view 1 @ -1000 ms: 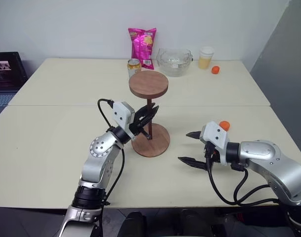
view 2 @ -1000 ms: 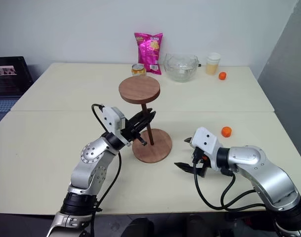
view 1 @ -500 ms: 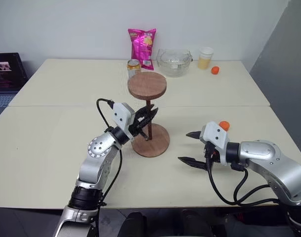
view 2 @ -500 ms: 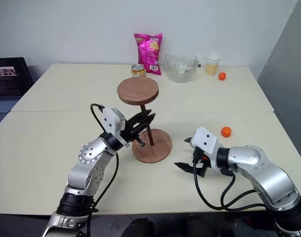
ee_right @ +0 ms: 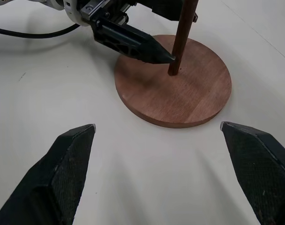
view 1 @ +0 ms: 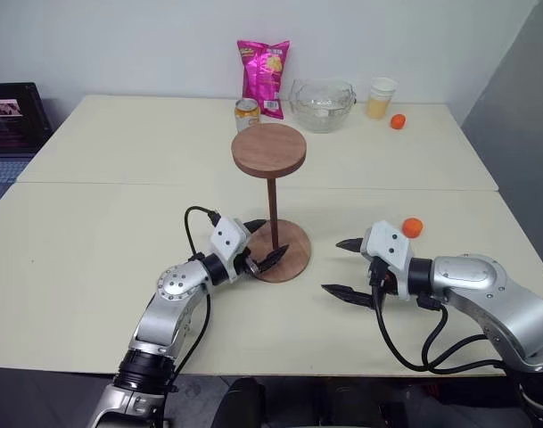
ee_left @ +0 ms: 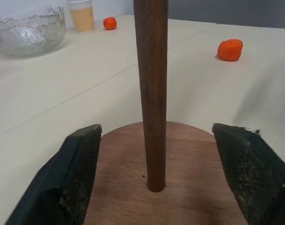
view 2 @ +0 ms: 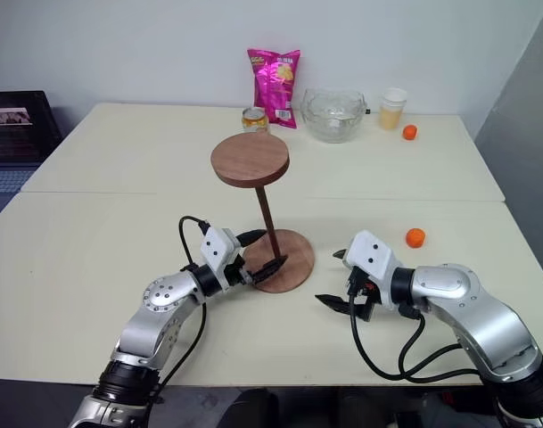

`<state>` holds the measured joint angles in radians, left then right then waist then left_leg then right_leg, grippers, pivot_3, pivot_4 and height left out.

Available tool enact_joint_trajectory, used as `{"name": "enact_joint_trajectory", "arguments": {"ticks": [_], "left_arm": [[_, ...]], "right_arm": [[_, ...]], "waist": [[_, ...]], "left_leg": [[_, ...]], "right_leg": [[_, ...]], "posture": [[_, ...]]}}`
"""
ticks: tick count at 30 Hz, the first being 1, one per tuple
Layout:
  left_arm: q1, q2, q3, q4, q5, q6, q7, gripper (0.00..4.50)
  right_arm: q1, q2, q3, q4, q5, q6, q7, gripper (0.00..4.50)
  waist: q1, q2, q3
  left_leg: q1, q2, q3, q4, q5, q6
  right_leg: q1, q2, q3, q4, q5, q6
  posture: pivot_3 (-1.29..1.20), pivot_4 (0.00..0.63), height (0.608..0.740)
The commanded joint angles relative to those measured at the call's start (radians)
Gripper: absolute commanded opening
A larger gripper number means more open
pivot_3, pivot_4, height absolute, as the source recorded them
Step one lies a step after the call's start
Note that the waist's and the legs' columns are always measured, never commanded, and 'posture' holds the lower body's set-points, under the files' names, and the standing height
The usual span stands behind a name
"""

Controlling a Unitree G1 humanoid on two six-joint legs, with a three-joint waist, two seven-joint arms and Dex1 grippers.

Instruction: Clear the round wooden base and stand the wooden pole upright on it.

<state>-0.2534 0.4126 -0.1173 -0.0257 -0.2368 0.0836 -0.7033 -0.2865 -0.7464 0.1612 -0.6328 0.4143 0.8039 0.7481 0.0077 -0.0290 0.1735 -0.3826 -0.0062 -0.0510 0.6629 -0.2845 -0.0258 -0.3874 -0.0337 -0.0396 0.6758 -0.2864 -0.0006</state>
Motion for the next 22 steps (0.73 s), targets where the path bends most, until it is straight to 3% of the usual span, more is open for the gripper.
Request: {"name": "enact_joint_trajectory", "arguments": {"ticks": [1, 11, 18, 22], "left_arm": [[0.011, 0.077, 0.053, -0.109, -0.002, 0.044, -0.020, 3.89], [0.235, 0.399, 0.236, -0.345, -0.054, 0.215, -0.141, 3.89], [0.382, 0.438, 0.457, -0.360, -0.127, 0.280, -0.157, 3.89], [0.426, 0.415, 0.475, -0.347, -0.124, 0.243, -0.168, 3.89]], "right_arm": [[0.006, -0.014, -0.020, -0.027, -0.008, -0.038, 0.008, 4.50], [0.085, -0.042, -0.105, 0.033, -0.001, -0.231, 0.100, 4.50], [0.102, -0.076, -0.198, 0.162, 0.034, -0.359, 0.227, 4.50], [0.079, -0.081, -0.199, 0.213, 0.027, -0.398, 0.264, 4.50]], "waist": [[-0.003, 0.000, 0.000], [-0.009, 0.002, 0.005], [-0.007, 0.003, 0.007], [-0.007, 0.003, 0.007]], "left_leg": [[0.000, 0.000, 0.000, 0.000, 0.000, 0.000], [0.001, 0.001, 0.000, -0.001, 0.000, 0.000], [0.001, 0.001, 0.001, -0.001, 0.000, 0.000], [0.001, 0.001, 0.001, -0.001, 0.000, 0.000]], "right_leg": [[0.000, 0.000, 0.000, 0.000, 0.000, 0.000], [0.000, 0.001, 0.001, -0.001, 0.000, 0.000], [0.000, 0.000, 0.001, -0.001, 0.000, 0.000], [0.000, 0.000, 0.001, -0.001, 0.000, 0.000]], "posture": [[0.00, 0.150, 0.740], [0.00, 0.150, 0.740], [0.00, 0.150, 0.740], [0.00, 0.150, 0.740]]}}
